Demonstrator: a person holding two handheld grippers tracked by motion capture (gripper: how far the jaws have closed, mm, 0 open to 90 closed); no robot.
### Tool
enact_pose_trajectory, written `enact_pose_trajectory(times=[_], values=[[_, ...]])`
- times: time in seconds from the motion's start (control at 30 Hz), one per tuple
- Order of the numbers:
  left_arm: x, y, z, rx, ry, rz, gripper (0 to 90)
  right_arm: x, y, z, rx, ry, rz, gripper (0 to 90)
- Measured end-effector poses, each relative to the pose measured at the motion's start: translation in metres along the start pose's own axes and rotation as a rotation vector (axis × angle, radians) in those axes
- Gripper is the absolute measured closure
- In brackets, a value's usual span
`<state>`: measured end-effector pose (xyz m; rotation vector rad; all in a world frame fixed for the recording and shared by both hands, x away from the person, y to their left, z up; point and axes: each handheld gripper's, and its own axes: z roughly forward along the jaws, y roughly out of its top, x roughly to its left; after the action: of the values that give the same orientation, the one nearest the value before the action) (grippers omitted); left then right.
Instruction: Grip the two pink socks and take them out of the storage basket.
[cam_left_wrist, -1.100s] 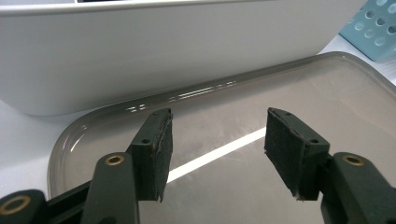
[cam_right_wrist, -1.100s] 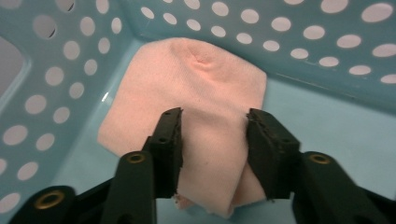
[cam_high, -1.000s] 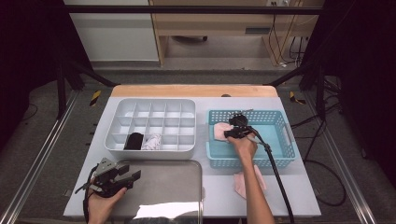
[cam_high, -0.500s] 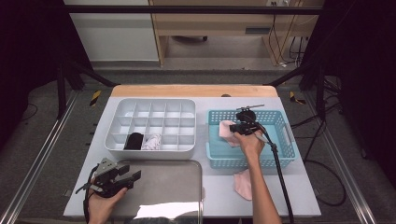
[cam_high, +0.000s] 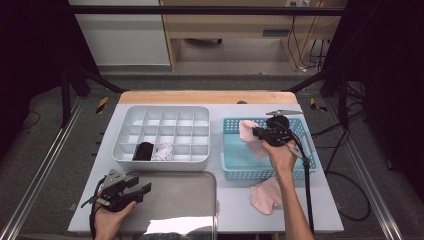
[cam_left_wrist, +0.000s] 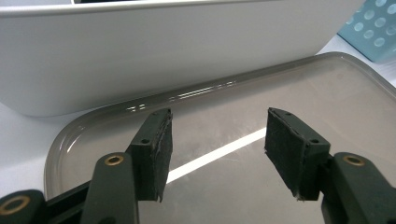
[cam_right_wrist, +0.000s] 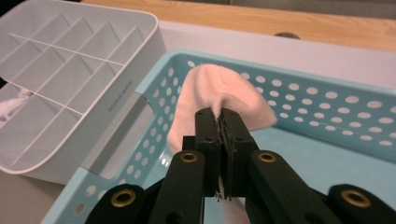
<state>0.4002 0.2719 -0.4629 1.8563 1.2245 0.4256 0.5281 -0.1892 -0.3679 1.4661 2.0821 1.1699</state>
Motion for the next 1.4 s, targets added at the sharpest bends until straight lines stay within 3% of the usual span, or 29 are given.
enact_pose_trajectory(times=[0.4,0.77,1.13,1.4], values=[[0.0,0.0,0.0,0.0,0.003,0.0,40.3,0.012,0.002,-0.032,-0.098,0.043,-0.046,87.3],[-0.001,0.0,-0.001,-0.005,0.003,-0.001,40.3,0.054,-0.003,-0.076,-0.172,0.117,-0.155,87.2],[-0.002,0.0,-0.001,-0.005,0.004,0.0,40.2,0.073,-0.033,-0.099,-0.176,0.181,-0.188,87.2],[-0.002,0.0,-0.002,-0.008,0.004,0.0,40.3,0.076,-0.056,-0.1,-0.15,0.208,-0.178,87.2]])
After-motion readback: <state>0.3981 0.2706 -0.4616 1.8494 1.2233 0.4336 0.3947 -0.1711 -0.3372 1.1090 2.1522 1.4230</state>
